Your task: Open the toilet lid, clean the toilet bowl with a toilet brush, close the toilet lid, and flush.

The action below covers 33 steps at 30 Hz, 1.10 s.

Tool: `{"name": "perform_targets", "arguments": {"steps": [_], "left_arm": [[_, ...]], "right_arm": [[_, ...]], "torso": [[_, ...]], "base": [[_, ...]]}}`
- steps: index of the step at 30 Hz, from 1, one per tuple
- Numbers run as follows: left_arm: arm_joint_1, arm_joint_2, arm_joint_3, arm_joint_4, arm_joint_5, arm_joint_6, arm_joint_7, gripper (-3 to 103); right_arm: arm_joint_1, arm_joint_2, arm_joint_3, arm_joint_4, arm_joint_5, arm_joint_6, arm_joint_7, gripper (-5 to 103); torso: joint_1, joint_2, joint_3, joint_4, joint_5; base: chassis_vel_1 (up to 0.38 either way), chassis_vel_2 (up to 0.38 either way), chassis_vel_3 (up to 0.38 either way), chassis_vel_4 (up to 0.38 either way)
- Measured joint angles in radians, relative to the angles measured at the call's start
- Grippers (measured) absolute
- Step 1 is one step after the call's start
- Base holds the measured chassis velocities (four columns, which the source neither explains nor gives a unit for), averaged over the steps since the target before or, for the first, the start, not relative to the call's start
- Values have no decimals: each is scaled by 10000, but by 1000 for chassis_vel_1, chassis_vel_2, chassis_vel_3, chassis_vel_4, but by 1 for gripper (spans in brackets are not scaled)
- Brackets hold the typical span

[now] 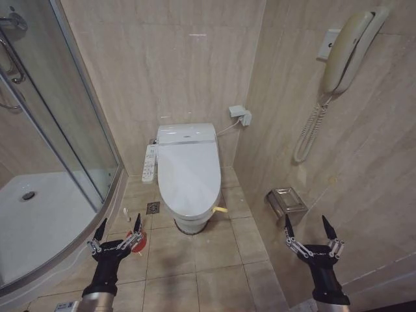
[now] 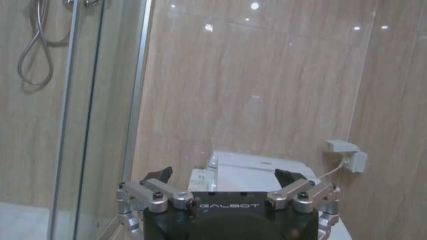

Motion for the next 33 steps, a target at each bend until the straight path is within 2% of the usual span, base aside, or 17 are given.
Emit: {"name": "perform_targets", "arguments": {"steps": [15,17,25,28,33], "left_arm": [[125,6,6,-249,221,-40,55,100],[122,48,1,-261,211,-45,55,100],[-44,169,-5,-118,126,-21,62,100],[-54,49,101,-37,205,-33,67,100],[45,3,129,-54,316,-104,69,100]], "right_arm": [[-80,-160,-49,183,56,22,-87,100],[-128,-136,-114,292,44,72,-406,100],[-249,-136,-30,615,104,76,-730,100],[-238,-121,100,623,709,267,-1451,100],[-146,-53,98,440,1020,446,-1882,100]], "torso": [[-1,0,0,-1,0],[-2,0,0,-1,0],[-2,0,0,-3,-2],[-2,0,0,-3,-2],[-2,0,0,0,-2]], "base": [[0,0,0,0],[0,0,0,0],[0,0,0,0],[0,0,0,0],[0,0,0,0]]}}
